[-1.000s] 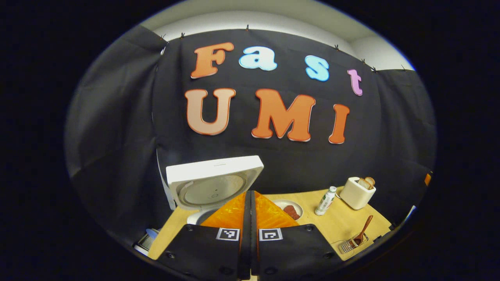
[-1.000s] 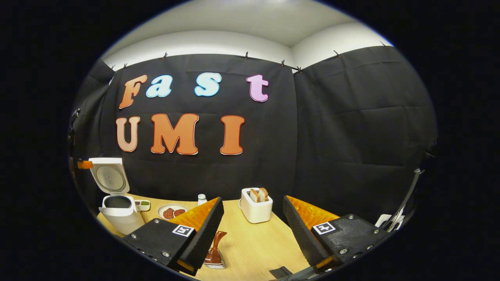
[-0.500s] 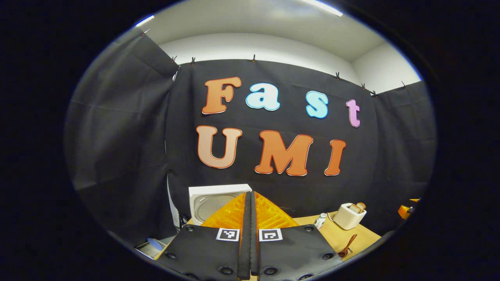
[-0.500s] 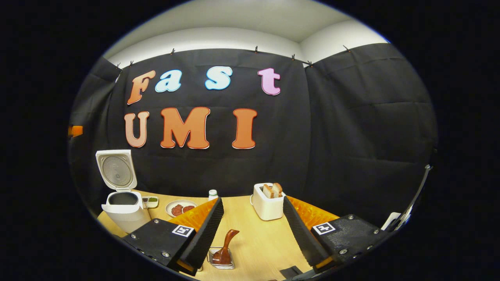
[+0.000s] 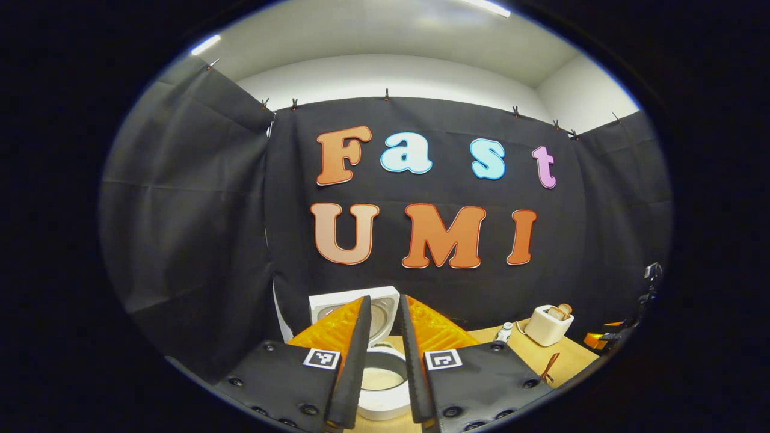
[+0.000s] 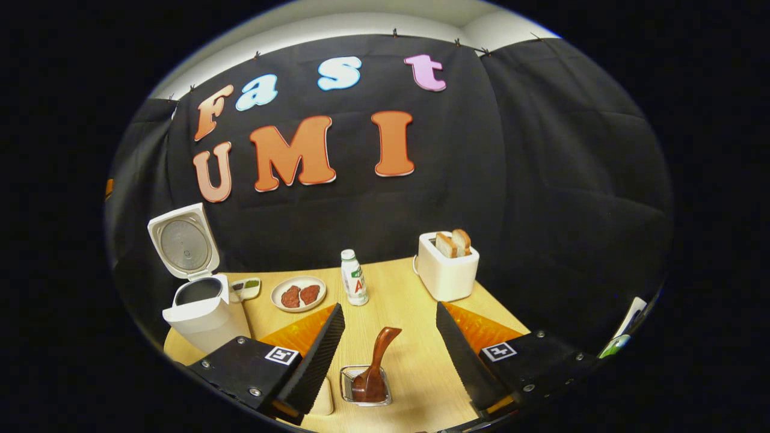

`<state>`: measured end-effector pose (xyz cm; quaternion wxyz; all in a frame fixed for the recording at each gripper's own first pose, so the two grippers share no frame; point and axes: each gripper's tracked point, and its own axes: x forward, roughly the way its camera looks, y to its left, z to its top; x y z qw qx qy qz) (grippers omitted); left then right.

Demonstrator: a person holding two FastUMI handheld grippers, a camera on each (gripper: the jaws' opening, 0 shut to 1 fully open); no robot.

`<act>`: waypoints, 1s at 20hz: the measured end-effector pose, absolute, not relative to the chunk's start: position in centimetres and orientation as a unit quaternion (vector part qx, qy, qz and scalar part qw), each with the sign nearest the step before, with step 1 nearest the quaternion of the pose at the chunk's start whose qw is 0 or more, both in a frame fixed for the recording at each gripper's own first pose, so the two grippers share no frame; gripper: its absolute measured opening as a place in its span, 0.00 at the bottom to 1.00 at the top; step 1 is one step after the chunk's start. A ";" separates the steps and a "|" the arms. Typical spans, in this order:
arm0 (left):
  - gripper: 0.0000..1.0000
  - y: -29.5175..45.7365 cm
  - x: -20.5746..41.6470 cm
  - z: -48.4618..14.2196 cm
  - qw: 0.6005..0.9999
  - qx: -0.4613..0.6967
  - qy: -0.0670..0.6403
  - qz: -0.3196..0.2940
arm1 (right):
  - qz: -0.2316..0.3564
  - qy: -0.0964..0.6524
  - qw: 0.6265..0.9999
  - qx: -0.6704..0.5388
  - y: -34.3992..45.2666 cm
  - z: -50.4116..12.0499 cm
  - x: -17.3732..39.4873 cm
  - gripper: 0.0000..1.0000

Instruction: Close the left gripper, press the button to open the rice cooker; take a wooden spoon from the chopstick holder with the right hand, scoop a spoonful of rice and pour it into the rice cooker, then put the wooden spoon back into the chopstick holder.

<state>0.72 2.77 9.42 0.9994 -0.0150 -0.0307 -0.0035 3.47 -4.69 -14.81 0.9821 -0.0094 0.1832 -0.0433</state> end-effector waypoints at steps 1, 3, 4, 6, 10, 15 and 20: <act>0.37 3.2 0.4 9.7 0.999 -0.013 -0.033 0.002 | -0.043 0.197 0.979 -0.010 -4.8 -16.1 3.9 0.95; 0.37 3.8 -0.1 10.2 0.999 -0.010 -0.040 0.015 | -0.039 0.231 0.972 -0.009 -4.8 -19.2 4.7 0.95; 0.41 3.8 -0.7 10.4 0.999 -0.013 -0.039 0.014 | -0.036 0.250 0.967 -0.005 -4.9 -20.6 4.9 0.95; 0.65 3.7 -1.0 10.3 0.999 -0.019 -0.040 0.011 | -0.035 0.289 0.957 0.008 -5.0 -23.6 5.3 0.95; 0.76 5.4 -1.0 9.7 0.999 -0.026 -0.035 0.031 | -0.032 0.328 0.944 0.031 -4.8 -26.5 6.4 0.95; 1.00 6.3 -0.7 8.5 0.999 -0.021 -0.021 0.046 | -0.027 0.359 0.932 0.049 -4.4 -28.1 8.3 0.85; 1.00 6.4 0.3 6.6 0.998 -0.041 0.006 0.040 | -0.012 0.384 0.918 0.103 -3.9 -28.6 9.7 0.64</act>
